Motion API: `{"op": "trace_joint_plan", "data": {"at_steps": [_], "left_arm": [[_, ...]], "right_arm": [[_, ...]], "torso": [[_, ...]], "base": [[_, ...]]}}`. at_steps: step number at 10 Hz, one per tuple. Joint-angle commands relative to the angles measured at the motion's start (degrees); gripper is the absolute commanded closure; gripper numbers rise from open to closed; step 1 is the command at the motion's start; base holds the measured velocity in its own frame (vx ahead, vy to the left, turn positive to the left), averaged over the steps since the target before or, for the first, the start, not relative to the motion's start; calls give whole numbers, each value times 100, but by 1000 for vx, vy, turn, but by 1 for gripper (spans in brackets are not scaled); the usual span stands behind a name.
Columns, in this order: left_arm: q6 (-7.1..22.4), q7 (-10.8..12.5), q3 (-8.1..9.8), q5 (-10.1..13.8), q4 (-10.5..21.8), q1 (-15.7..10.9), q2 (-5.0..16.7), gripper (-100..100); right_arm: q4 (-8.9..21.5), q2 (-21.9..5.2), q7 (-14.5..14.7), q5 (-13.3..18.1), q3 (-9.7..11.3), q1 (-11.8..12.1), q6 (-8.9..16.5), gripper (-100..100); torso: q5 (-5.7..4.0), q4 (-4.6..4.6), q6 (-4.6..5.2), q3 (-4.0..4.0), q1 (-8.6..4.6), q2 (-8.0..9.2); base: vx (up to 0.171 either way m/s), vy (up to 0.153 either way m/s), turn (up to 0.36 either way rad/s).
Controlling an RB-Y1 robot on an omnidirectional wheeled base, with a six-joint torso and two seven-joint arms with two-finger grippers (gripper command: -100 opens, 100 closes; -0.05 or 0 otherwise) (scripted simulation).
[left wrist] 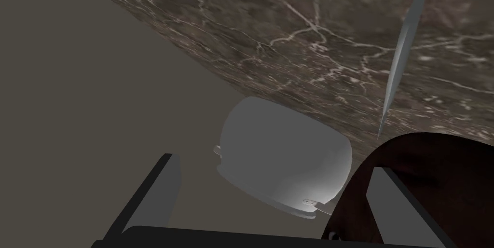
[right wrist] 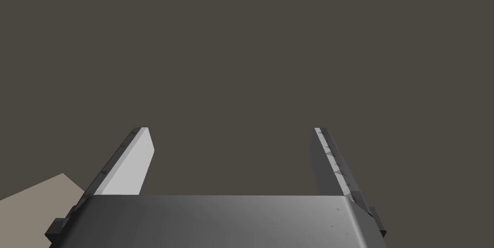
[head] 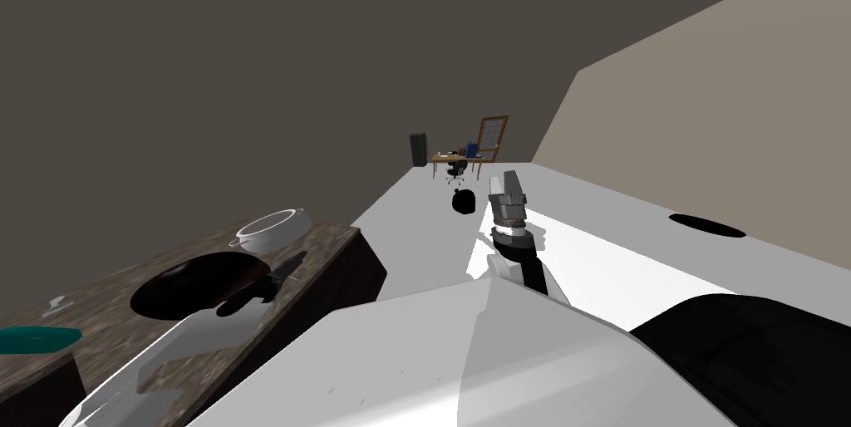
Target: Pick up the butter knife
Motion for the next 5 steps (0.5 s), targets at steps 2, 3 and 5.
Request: {"op": "trace_joint_plan", "data": {"at_steps": [2,3,5], "left_arm": [[370,-121,-3,162,237,-41,133,-100],[511,-194,-4,278,394,-51,223,-100],[764,-263,-7,390,545,-60,308,-100]], "right_arm": [[0,0,0,0,0,0,0,0],[0,0,0,0,0,0,0,0],[0,0,0,0,0,0,0,0]], "torso": [[1,1,0,4,1,7],[0,2,0,4,-3,6],[0,-1,1,-1,-5,-2]], "base": [[65,-13,2],[109,-41,6],[95,-25,5]]}}
